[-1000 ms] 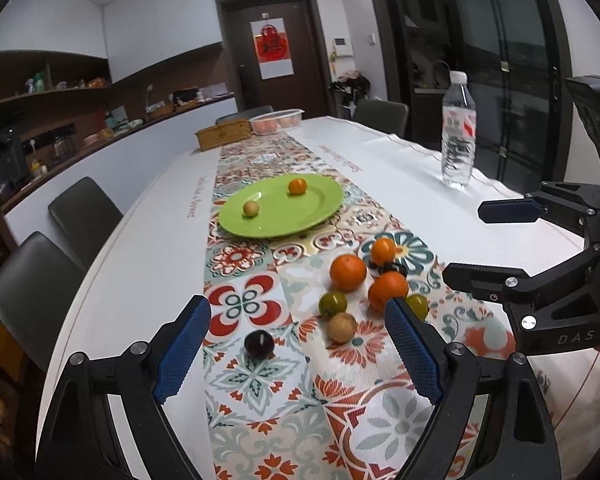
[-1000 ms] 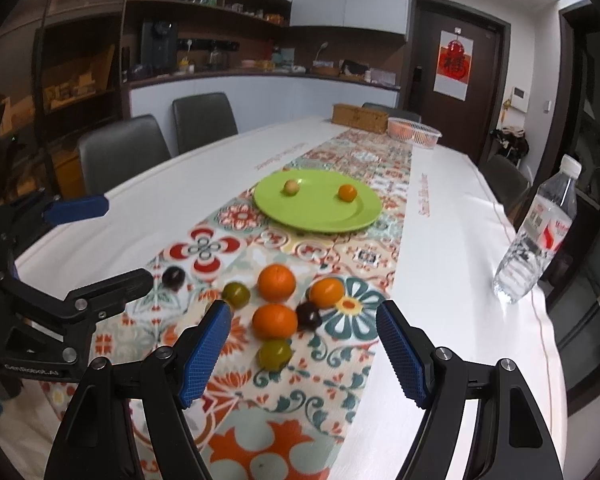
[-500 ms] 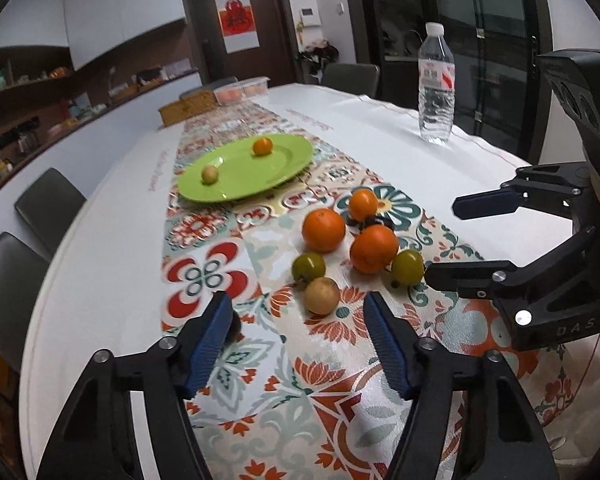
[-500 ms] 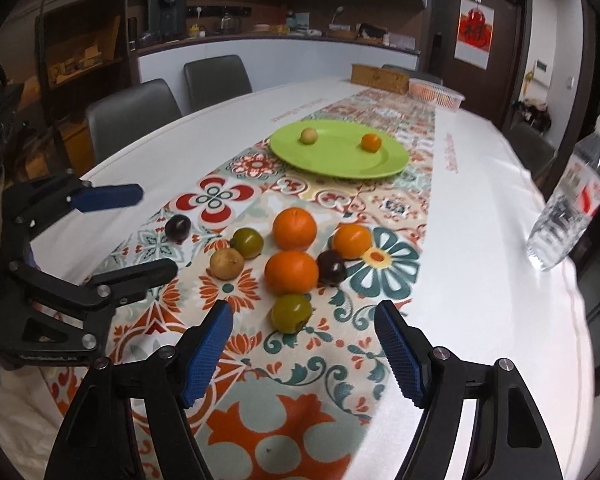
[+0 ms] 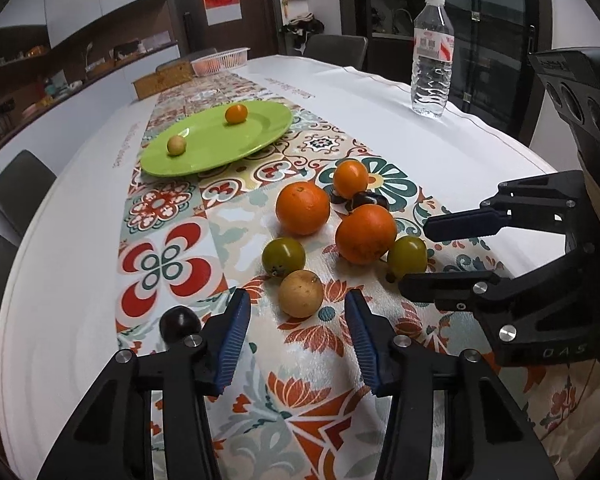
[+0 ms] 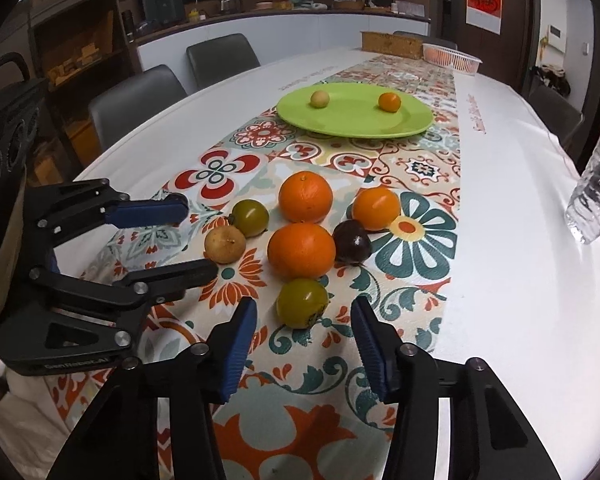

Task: Organize fruits
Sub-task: 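Move left tool to a tan round fruit while right tool approaches a green-yellow fruit, then close left tool on the tan fruit while right tool grips the green-yellow fruit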

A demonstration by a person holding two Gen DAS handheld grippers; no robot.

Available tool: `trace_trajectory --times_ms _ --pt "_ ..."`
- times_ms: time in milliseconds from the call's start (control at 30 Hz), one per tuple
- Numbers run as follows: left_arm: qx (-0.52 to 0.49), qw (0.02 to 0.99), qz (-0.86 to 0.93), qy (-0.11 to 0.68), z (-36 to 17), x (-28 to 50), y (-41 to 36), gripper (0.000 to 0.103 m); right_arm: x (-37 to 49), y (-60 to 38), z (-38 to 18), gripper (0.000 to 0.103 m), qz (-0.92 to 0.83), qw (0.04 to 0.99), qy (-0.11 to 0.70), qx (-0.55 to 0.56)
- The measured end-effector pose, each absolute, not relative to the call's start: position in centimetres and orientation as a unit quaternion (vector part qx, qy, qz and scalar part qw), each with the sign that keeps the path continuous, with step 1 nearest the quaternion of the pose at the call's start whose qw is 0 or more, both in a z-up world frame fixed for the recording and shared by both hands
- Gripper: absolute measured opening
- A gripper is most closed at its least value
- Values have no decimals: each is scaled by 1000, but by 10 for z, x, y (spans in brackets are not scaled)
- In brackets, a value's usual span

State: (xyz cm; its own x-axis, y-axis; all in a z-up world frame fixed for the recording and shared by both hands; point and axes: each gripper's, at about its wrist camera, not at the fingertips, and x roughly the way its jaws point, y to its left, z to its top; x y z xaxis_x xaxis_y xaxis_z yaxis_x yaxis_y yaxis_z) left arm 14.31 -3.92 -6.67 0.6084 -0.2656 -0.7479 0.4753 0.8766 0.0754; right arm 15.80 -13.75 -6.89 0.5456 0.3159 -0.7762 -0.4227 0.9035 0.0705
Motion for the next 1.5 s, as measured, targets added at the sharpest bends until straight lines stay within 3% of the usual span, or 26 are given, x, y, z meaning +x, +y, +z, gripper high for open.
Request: trace_trajectory --times_ms 500,600,1500 --pt "77 880 -194 426 -77 160 -40 26 165 -136 -78 34 216 871 440 -50" --pt "69 880 -191 428 -76 159 -39 26 165 -137 -77 29 217 870 440 -46" --pt "51 907 -169 382 -34 126 -34 26 142 -142 -39 28 226 891 393 -31"
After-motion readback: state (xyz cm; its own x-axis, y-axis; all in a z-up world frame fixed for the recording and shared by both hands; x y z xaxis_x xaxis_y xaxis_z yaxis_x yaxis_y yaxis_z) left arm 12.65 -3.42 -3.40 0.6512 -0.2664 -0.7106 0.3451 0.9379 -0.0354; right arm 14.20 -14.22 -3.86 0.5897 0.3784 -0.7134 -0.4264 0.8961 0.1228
